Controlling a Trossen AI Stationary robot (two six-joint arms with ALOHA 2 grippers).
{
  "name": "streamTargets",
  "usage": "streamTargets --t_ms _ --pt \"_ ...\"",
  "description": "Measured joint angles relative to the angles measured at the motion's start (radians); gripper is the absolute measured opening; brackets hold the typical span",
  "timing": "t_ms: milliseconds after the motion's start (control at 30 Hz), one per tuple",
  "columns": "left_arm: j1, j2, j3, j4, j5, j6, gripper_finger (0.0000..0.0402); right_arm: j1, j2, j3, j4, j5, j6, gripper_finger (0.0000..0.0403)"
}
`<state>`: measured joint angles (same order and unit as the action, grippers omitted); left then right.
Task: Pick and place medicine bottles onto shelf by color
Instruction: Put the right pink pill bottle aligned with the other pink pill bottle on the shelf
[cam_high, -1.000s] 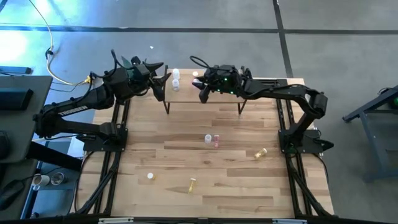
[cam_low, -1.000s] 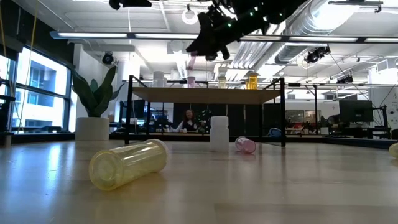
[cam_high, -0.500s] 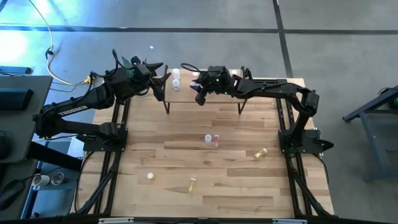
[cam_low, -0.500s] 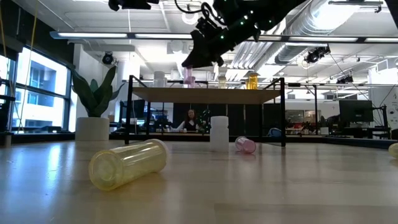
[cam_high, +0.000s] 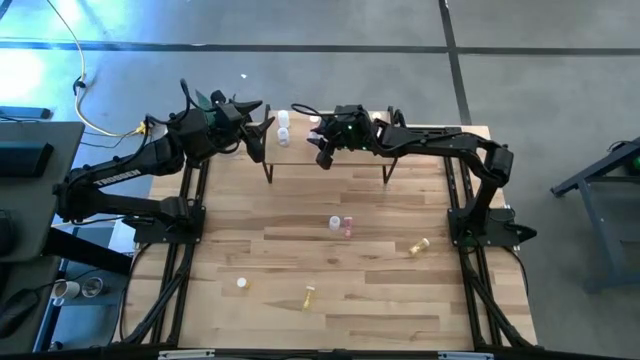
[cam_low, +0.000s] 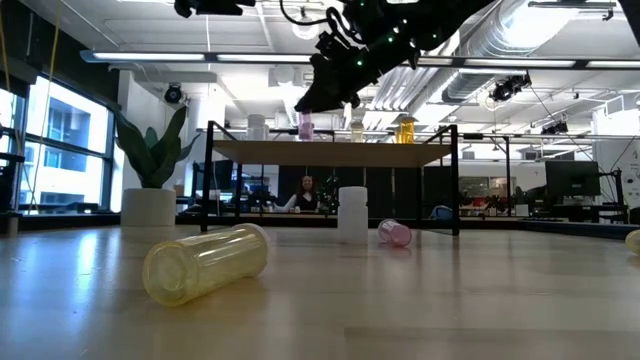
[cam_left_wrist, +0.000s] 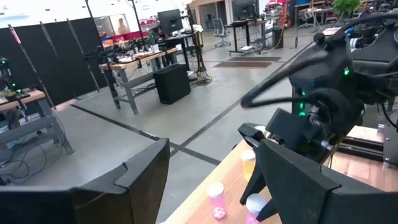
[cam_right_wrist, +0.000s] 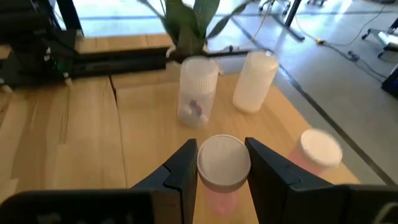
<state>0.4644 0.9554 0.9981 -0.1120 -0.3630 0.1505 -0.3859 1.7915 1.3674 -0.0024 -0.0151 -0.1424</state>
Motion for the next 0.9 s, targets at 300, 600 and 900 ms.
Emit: streamTargets --t_ms 300,600,900 --pt "0.0 0.0 0.0 0.0 0.0 0.0 0.0239 0.0 0.017 -0.008 0.004 0.0 -0.001 0.0099" --pt "0.0 0.0 0.0 -0.001 0.0 0.003 0.0239 0.0 0.028 -0.006 0.011 0.0 -0.016 0.0099" --pt "0.0 0.0 0.0 -0.005 0.001 0.001 0.0239 0.0 0.028 -0.006 0.01 0.003 -0.02 0.0099"
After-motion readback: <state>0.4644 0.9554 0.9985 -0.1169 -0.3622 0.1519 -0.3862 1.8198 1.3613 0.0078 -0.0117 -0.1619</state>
